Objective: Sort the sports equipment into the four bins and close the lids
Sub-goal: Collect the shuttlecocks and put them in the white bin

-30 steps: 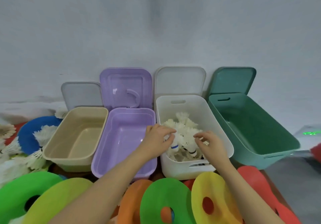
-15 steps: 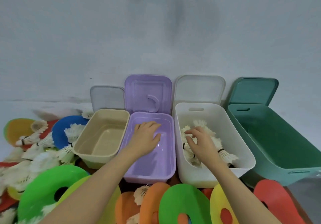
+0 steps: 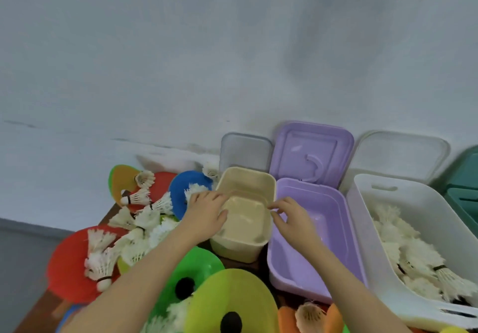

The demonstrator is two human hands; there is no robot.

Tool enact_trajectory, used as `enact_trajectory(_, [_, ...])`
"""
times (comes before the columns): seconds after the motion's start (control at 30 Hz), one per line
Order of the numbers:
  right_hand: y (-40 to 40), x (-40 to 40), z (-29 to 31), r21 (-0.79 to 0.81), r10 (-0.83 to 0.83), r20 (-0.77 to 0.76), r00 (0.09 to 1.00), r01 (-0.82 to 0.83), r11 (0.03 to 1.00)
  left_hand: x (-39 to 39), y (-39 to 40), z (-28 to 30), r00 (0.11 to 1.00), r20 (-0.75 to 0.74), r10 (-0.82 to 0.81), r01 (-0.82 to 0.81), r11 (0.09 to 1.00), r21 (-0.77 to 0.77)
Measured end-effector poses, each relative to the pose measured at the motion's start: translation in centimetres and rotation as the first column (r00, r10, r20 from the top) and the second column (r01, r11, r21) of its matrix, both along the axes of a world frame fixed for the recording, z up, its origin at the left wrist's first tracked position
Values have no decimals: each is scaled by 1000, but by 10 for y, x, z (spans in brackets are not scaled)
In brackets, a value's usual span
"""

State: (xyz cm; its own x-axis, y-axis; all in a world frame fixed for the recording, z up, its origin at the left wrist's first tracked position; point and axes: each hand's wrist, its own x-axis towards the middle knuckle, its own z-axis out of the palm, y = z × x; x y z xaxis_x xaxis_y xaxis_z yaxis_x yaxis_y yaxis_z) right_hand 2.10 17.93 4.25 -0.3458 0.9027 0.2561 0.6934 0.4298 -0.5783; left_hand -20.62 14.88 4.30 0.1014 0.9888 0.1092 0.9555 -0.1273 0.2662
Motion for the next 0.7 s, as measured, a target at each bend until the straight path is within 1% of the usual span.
enact_trajectory(0.07, [4,-32,-6,13,16,-22,1000,-15,1000,-29,-1,-9,999,-16,37,-37,999,-15])
enact_trajectory(0.2, [9,-87,-21,-2,83,-2,997,-83,997,-80,0,-27,993,-17,116,-117,991,-58])
enact_trajectory(0.23, [9,-98,-26,-14,100,29,995,-100,995,-91,0,-30,990,-18,138,-139,988,-74])
enact_trajectory(0.3, [10,-118,-33,-51,126,138,982,-120,992,-111,1,-38,984,-14,180,-180,978,-106])
enact_trajectory(0.4, [14,-145,-38,-127,169,290,942,-138,982,-136,2,-49,976,3,220,-217,966,-143])
enact_trajectory(0.53, [27,-170,-42,-113,223,548,806,-193,975,-160,4,-60,960,35,279,-269,946,-183])
enact_trajectory(0.6, [33,-179,-45,-107,225,593,773,-201,974,-166,6,-64,952,58,300,-284,937,-202])
enact_trajectory(0.63, [35,-184,-46,-109,230,588,776,-206,972,-170,8,-66,951,67,303,-284,936,-207])
enact_trajectory(0.7, [35,-189,-45,-122,242,528,814,-210,970,-173,11,-70,952,84,293,-270,939,-214])
